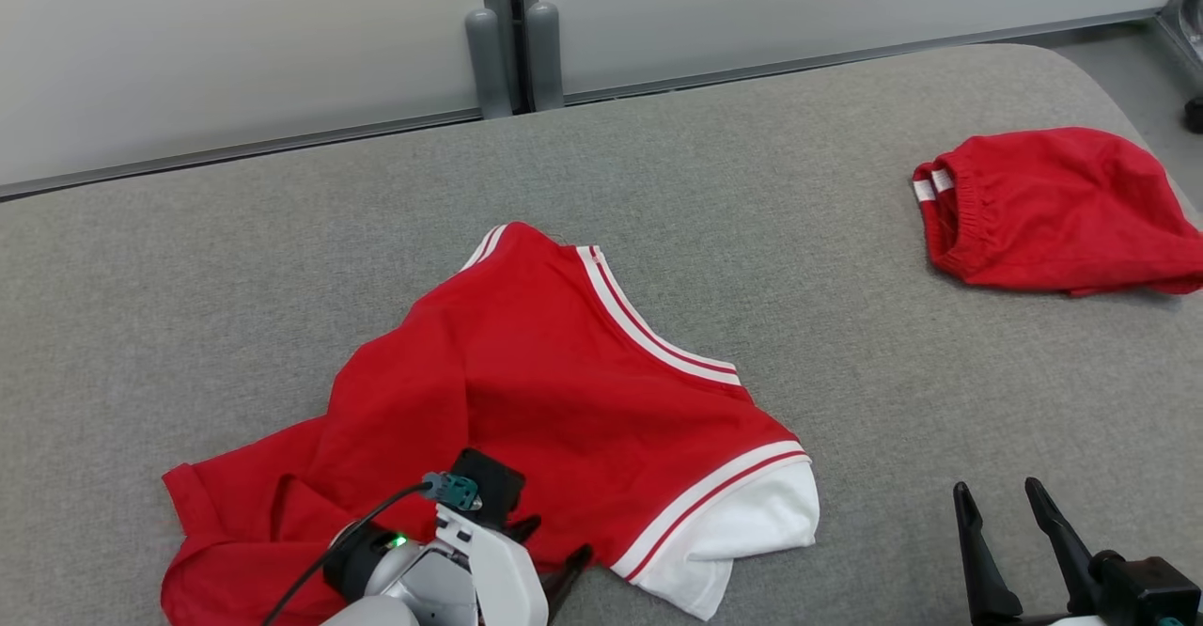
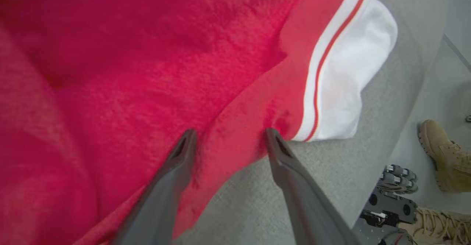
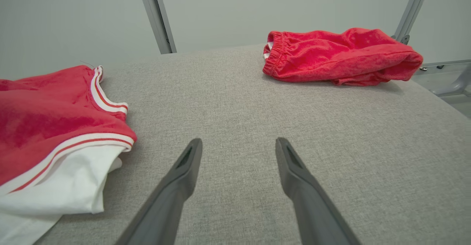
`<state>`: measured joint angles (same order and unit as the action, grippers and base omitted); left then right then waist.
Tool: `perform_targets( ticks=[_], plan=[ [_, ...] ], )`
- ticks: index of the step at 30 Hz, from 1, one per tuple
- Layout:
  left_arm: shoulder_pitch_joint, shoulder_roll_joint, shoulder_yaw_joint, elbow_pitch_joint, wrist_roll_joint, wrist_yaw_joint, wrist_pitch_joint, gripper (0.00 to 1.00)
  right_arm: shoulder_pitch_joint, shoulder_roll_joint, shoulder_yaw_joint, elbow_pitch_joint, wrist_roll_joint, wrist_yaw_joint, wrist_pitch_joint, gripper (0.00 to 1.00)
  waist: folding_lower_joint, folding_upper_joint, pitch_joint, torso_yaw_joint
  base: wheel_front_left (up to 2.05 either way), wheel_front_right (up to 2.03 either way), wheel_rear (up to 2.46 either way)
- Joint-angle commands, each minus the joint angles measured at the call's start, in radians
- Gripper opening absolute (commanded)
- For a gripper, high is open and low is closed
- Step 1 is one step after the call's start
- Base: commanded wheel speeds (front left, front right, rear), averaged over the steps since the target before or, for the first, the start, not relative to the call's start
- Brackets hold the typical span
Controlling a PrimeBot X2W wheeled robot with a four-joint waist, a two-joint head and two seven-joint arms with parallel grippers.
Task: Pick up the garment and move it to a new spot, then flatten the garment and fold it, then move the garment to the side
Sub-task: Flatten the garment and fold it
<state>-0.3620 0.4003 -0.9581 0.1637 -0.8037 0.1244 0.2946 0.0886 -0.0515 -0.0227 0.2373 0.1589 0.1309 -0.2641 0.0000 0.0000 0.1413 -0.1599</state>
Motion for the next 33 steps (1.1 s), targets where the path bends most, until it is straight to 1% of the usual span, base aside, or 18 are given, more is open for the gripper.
perform_targets(
  ticks=[1, 3, 5, 7, 8, 9, 14, 15, 18, 20, 21, 22, 23, 24, 28, 30, 31, 33],
  plan=[
    [-0.017, -0.008, -0.006, 0.026, -0.021, -0.022, 0.020, 0.00, -0.005, -0.003, -0.003, -0.003, 0.006, 0.000, 0.000, 1.00, 0.0000, 0.0000, 0.009, -0.016, 0.00, 0.00, 0.00],
    [-0.036, -0.008, -0.008, 0.054, -0.014, -0.032, 0.021, 0.00, -0.011, -0.002, -0.003, -0.002, 0.008, 0.000, 0.000, 1.00, 0.0000, 0.0000, 0.013, -0.023, 0.00, 0.00, 0.00],
    [-0.042, -0.023, -0.008, 0.068, -0.022, -0.047, 0.015, 0.00, -0.015, -0.002, -0.006, -0.002, 0.008, 0.000, 0.000, 1.00, 0.0000, 0.0000, 0.015, -0.028, 0.00, 0.00, 0.00],
    [-0.069, -0.048, 0.015, 0.072, -0.035, -0.050, -0.011, 0.00, -0.019, -0.001, -0.006, -0.002, 0.010, 0.000, 0.000, 1.00, 0.0000, 0.0000, 0.019, -0.031, 0.00, 0.00, 0.00],
    [-0.069, -0.048, 0.015, 0.072, -0.035, -0.050, -0.011, 0.00, -0.019, -0.001, -0.006, -0.002, 0.010, 0.000, 0.000, 1.00, 0.0000, 0.0000, 0.019, -0.031, 0.00, 0.00, 0.00],
    [-0.082, -0.073, 0.033, 0.071, -0.047, -0.044, -0.029, 0.00, -0.022, -0.001, -0.006, -0.003, 0.015, 0.000, 0.000, 1.00, 0.0000, 0.0000, 0.021, -0.031, 0.00, 0.00, 0.00],
    [-0.154, -0.142, 0.072, 0.113, -0.061, -0.024, -0.049, 0.00, -0.037, -0.002, 0.007, 0.000, 0.023, 0.000, 0.000, 1.00, 0.0000, 0.0000, 0.033, -0.043, 0.00, 0.00, 0.00],
    [-0.154, -0.142, 0.072, 0.113, -0.061, -0.024, -0.049, 0.00, -0.037, -0.002, 0.007, 0.000, 0.023, 0.000, 0.000, 1.00, 0.0000, 0.0000, 0.033, -0.043, 0.00, 0.00, 0.00],
    [-0.201, -0.186, 0.106, 0.191, -0.082, -0.016, -0.064, 0.00, -0.046, -0.002, 0.018, 0.007, 0.025, 0.000, 0.000, 1.00, 0.0000, 0.0000, 0.039, -0.056, 0.00, 0.00, 0.00],
    [-0.241, -0.205, 0.132, 0.260, -0.058, 0.009, -0.118, 0.02, -0.052, -0.002, 0.024, 0.012, 0.027, 0.000, 0.000, 1.00, 0.0000, 0.0000, 0.044, -0.067, 0.00, 0.00, 0.00],
    [-0.250, -0.215, 0.137, 0.293, -0.047, 0.020, -0.145, 0.34, -0.054, -0.002, 0.025, 0.015, 0.029, 0.000, 0.000, 1.00, 0.0000, 0.0000, 0.045, -0.071, 0.00, 0.00, 0.00],
    [-0.254, -0.225, 0.138, 0.323, -0.036, 0.021, -0.172, 0.95, -0.055, -0.002, 0.026, 0.017, 0.030, 0.000, 0.000, 1.00, 0.0000, 0.0000, 0.046, -0.076, 0.00, 0.00, 0.00],
    [-0.254, -0.240, 0.139, 0.338, -0.036, 0.015, -0.191, 1.00, -0.053, -0.002, 0.024, 0.017, 0.031, 0.000, 0.000, 1.00, 0.0000, 0.0000, 0.045, -0.079, 0.00, 0.00, 0.00],
    [-0.249, -0.250, 0.142, 0.348, -0.044, 0.007, -0.204, 1.00, -0.049, -0.002, 0.020, 0.018, 0.034, 0.000, 0.000, 1.00, 0.0000, 0.0000, 0.044, -0.080, 0.00, 0.00, 0.00],
    [-0.196, -0.232, 0.166, 0.330, -0.066, -0.005, -0.259, 1.00, -0.020, -0.001, 0.000, 0.019, 0.036, 0.000, 0.000, 1.00, 0.0000, 0.0000, 0.034, -0.064, 0.00, 0.00, 0.00],
    [-0.151, -0.212, 0.189, 0.283, -0.082, 0.007, -0.291, 1.00, -0.014, -0.002, -0.008, 0.018, 0.037, 0.000, 0.000, 1.00, 0.0000, 0.0000, 0.027, -0.052, 0.00, 0.00, 0.00],
    [-0.125, -0.194, 0.201, 0.250, -0.088, 0.013, -0.307, 1.00, -0.010, -0.002, -0.009, 0.018, 0.039, 0.000, 0.000, 1.00, 0.0000, 0.0000, 0.023, -0.046, 0.00, 0.00, 0.00],
    [-0.060, -0.148, 0.232, 0.173, -0.100, 0.041, -0.339, 1.00, -0.001, -0.001, -0.013, 0.015, 0.037, 0.000, 0.000, 1.00, 0.0000, 0.0000, 0.013, -0.031, 0.00, 0.00, 0.00]
  ],
)
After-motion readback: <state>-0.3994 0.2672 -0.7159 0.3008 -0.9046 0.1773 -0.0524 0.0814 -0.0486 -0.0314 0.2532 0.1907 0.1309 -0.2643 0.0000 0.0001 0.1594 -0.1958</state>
